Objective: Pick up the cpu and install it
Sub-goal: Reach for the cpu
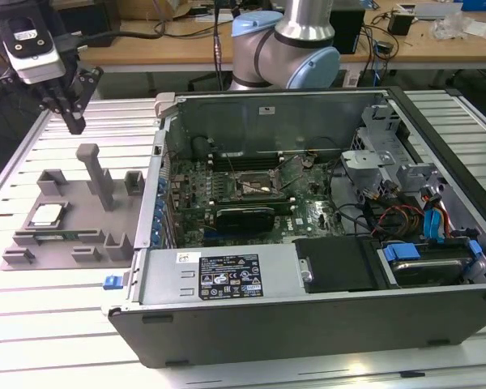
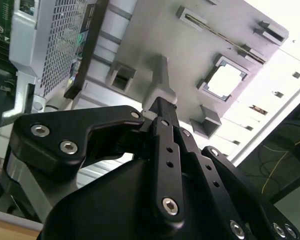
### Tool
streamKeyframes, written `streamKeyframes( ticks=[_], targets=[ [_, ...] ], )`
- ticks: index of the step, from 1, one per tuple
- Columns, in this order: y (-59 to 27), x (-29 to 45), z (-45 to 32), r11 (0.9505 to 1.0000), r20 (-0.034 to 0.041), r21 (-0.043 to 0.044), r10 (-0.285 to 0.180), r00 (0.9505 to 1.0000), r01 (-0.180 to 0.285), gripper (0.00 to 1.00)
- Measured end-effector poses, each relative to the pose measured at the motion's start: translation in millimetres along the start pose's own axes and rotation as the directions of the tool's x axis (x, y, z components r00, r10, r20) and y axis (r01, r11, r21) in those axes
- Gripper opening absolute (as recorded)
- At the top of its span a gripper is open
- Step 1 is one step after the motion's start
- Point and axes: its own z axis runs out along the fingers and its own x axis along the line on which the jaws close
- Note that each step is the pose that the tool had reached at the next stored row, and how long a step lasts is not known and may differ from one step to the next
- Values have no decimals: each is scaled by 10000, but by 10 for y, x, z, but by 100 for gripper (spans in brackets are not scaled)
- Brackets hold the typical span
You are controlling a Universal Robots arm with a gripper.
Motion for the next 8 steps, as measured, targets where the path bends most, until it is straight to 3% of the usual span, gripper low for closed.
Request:
streamKeyframes(
  ticks=[8],
  targets=[
    [-19, 210, 82, 10000, 0, 3, 1, 10000, -1, 11]
  ],
)
